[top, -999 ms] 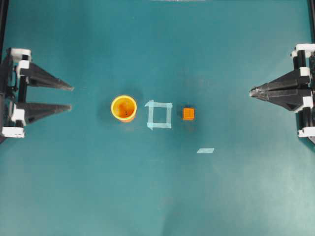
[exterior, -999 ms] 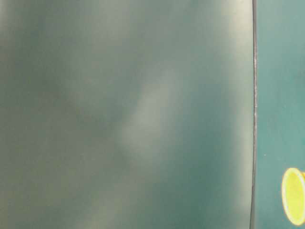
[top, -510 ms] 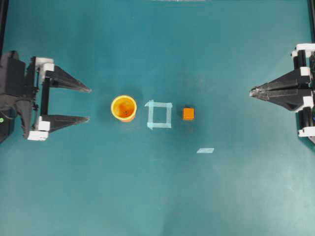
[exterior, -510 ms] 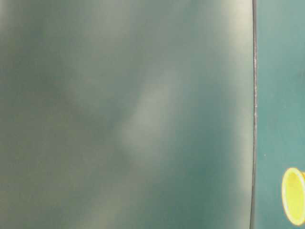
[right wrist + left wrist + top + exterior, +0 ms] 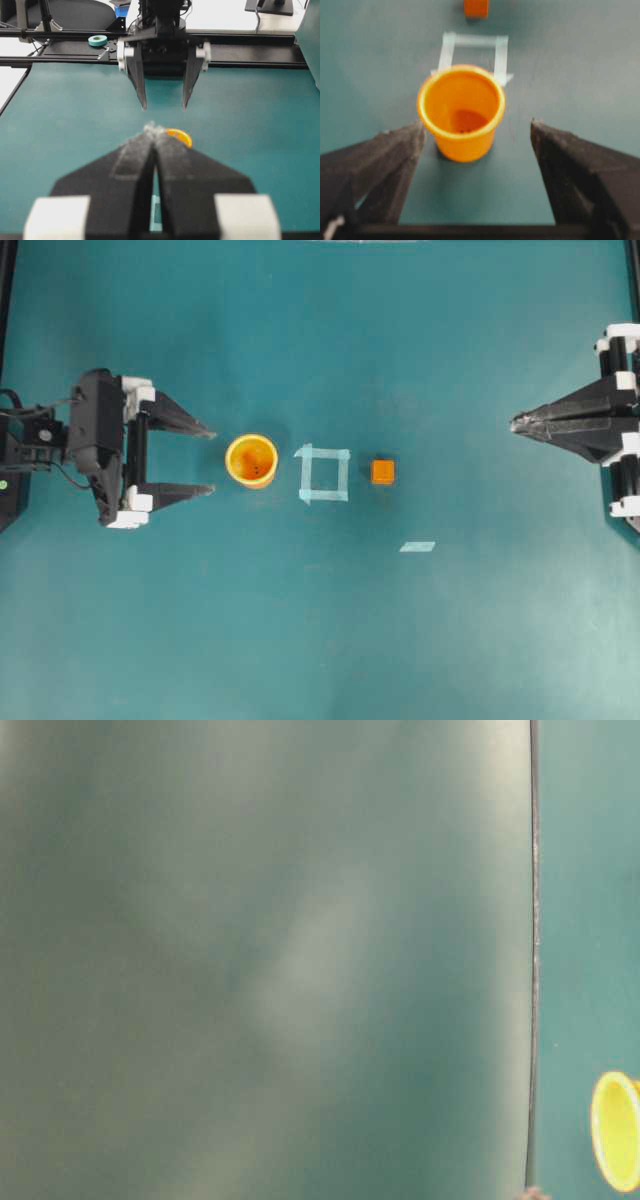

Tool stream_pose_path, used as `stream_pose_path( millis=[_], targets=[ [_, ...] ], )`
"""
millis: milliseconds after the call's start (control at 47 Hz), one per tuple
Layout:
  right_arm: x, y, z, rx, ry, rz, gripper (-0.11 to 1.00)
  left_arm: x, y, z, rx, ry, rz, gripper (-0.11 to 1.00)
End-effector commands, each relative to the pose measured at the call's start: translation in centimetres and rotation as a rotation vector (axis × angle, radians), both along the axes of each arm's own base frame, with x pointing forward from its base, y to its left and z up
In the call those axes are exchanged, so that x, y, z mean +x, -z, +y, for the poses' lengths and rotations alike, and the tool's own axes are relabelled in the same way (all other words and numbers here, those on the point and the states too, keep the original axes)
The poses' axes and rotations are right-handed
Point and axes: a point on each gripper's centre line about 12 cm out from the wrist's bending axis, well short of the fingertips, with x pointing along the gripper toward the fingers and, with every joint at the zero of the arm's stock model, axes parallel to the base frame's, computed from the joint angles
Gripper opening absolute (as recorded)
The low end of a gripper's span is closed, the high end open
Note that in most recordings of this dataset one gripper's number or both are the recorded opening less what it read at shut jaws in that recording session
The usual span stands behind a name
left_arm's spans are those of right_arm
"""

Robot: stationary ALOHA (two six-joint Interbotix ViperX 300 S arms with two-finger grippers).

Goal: Move the cup to the left with left arm.
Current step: 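Open the left gripper and move it right toward the orange cup, then close the left gripper around the orange cup's side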

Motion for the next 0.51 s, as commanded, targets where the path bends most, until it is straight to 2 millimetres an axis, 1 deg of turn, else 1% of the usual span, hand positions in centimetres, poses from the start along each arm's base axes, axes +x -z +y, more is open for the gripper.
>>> stream_pose_path(
  millis=[0,234,489],
  targets=[
    [0.2,-1.3,0.0,0.001,-0.002,-0.029,0.00,0.6,0.5,0.1,-0.001,-0.002,0.002,0.83],
    [0.0,-1.6,0.0,0.000,0.000,-0.032,0.00,1.2,2.8,0.2,-0.006,-0.006,0.078,0.83],
    [0.0,-1.5,0.0,-0.002,0.000,-0.029,0.00,3.1,3.9,0.3,-0.006,-0.007,0.104,0.83]
  ],
)
